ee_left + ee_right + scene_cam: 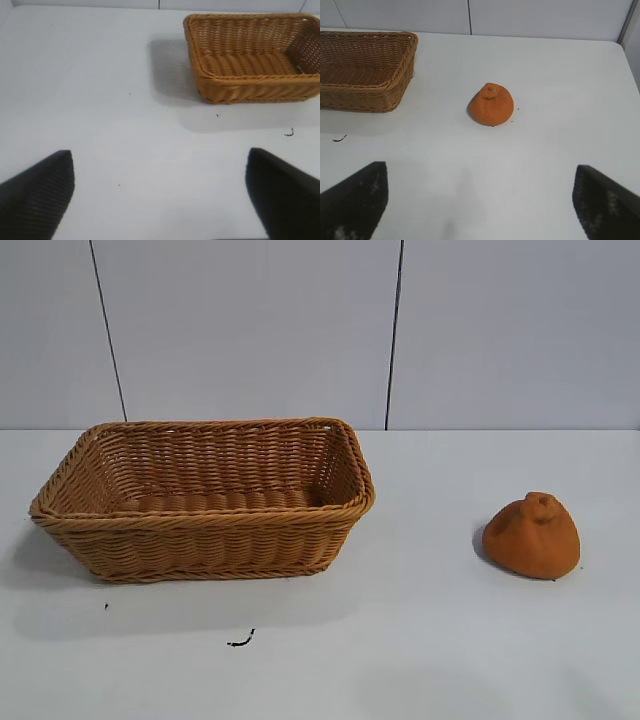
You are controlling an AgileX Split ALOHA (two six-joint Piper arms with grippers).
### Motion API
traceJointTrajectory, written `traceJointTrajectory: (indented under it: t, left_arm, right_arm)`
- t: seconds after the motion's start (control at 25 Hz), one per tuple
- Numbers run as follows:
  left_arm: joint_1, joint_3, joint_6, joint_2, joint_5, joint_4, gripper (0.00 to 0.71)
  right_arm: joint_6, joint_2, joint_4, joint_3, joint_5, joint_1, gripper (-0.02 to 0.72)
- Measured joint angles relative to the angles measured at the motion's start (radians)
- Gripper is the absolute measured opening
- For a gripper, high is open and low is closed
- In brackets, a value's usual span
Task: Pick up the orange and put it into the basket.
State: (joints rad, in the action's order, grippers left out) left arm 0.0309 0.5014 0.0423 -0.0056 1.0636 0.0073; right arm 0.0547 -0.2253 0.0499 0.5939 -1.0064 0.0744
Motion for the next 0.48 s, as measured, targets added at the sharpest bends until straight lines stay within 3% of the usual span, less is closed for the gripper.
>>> traceJointTrajectory:
  t: [0.28,0.48]
  left_arm:
    - [0.0,0.0,0.0,0.0,0.0,0.0,0.666]
    - [0.0,0.0,0.0,0.0,0.0,0.0,0.666]
  right_arm:
    - [-0.079,-0.476,0.003,0.206,-0.013,0.0,0.694]
    - [-0.087,-0.819,0.003,0.386,-0.005,0.0,0.694]
